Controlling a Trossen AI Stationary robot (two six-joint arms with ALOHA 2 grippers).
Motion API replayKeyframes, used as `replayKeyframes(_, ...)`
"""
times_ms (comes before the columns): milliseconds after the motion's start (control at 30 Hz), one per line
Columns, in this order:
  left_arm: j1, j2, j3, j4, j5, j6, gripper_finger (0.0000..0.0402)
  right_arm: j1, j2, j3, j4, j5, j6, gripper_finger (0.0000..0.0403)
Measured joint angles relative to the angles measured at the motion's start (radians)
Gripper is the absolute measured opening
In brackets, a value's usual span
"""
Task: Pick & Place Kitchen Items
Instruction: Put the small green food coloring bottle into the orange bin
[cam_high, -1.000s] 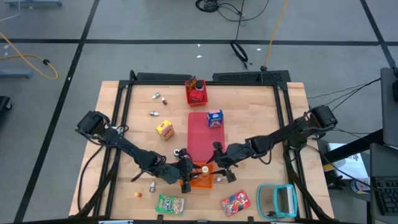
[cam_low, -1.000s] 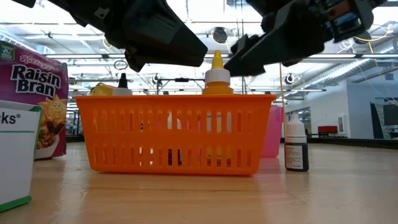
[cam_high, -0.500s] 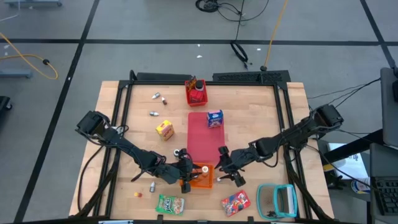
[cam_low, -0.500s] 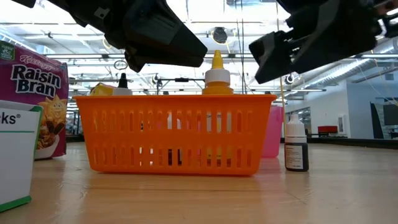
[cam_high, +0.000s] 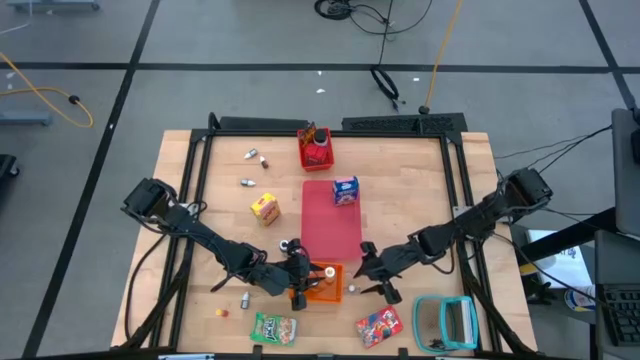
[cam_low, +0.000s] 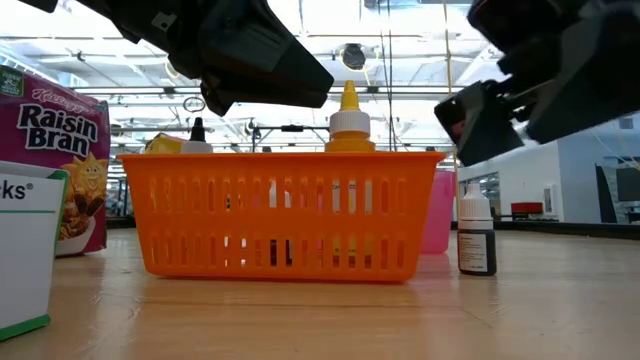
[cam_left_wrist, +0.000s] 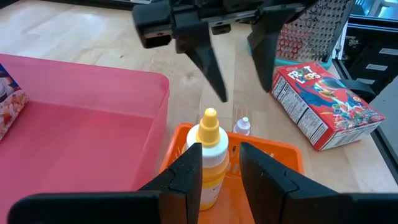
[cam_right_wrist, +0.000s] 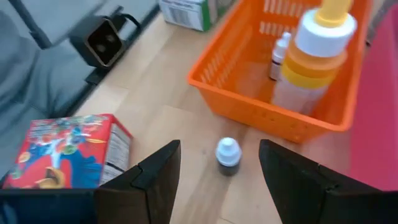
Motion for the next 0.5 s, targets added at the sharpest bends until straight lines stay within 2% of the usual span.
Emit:
replayKeyframes(200, 0.000, 0.000, 0.000, 0.000, 0.000, -0.002, 0.0108, 0.018, 0.004, -0.028, 0.055, 0.073, 0.013, 0.0210)
replayKeyframes(500, 0.000, 0.000, 0.000, 0.000, 0.000, -0.001, 0.0108, 0.018, 0.074, -0.028, 0.096, 0.073, 0.040, 0.0210)
